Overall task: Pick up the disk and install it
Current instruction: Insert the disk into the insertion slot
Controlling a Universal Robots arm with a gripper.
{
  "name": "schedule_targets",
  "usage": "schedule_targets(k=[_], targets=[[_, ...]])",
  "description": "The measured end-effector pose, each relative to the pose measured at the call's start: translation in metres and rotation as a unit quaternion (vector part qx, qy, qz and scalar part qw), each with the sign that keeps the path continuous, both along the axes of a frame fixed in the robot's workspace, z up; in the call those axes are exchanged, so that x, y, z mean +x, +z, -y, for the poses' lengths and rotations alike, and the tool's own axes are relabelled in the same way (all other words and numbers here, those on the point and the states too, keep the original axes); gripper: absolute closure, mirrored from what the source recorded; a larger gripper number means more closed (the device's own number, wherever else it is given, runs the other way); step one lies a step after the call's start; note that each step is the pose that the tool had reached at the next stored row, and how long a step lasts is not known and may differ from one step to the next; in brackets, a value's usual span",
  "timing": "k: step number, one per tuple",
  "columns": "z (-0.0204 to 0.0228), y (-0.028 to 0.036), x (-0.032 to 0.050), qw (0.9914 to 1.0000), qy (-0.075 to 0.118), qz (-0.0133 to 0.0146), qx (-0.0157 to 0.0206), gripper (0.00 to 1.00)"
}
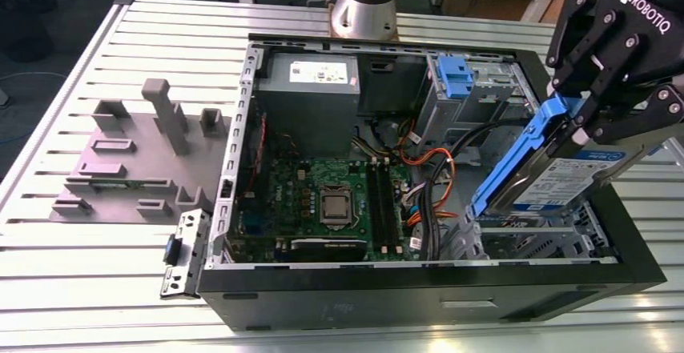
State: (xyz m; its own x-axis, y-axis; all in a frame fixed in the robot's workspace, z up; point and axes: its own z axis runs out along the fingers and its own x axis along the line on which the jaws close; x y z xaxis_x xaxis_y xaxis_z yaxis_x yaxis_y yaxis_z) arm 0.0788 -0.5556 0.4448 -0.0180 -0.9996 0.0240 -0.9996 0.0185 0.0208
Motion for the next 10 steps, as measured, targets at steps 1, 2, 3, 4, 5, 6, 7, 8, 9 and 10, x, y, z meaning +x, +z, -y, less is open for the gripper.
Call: schedule_targets(k=[1,2,3,4,5,6,7,8,9,10], targets=[[0.0000,0.0001,0.0000,1.00000,0.000,0.0009,-0.0002,0.64],[0.0000,0.0001,-0.0001,1.00000,0.000,0.0023,-0.0002,0.64],[0.0000,0.0000,-0.0001,0.99999,0.000,0.0040,-0.0001,0.64],[0.0000,-0.0001,0.0000,0.99998,0.000,0.0055,-0.0002,0.64],[0.0000,-0.0004,0.0000,0.99998,0.000,0.0063,-0.0001,0.64],[-0.0001,-0.0007,0.0000,0.99998,0.001,0.0066,-0.0001,0.64],[0.0000,-0.0011,-0.0001,0.99998,0.000,0.0069,-0.0002,0.64],[0.0000,-0.0016,-0.0001,0.99997,0.001,0.0071,-0.0002,0.64],[0.0002,-0.0022,-0.0001,0.99997,0.001,0.0074,-0.0002,0.64],[0.0004,-0.0028,-0.0001,0.99997,0.001,0.0077,-0.0001,0.64]])
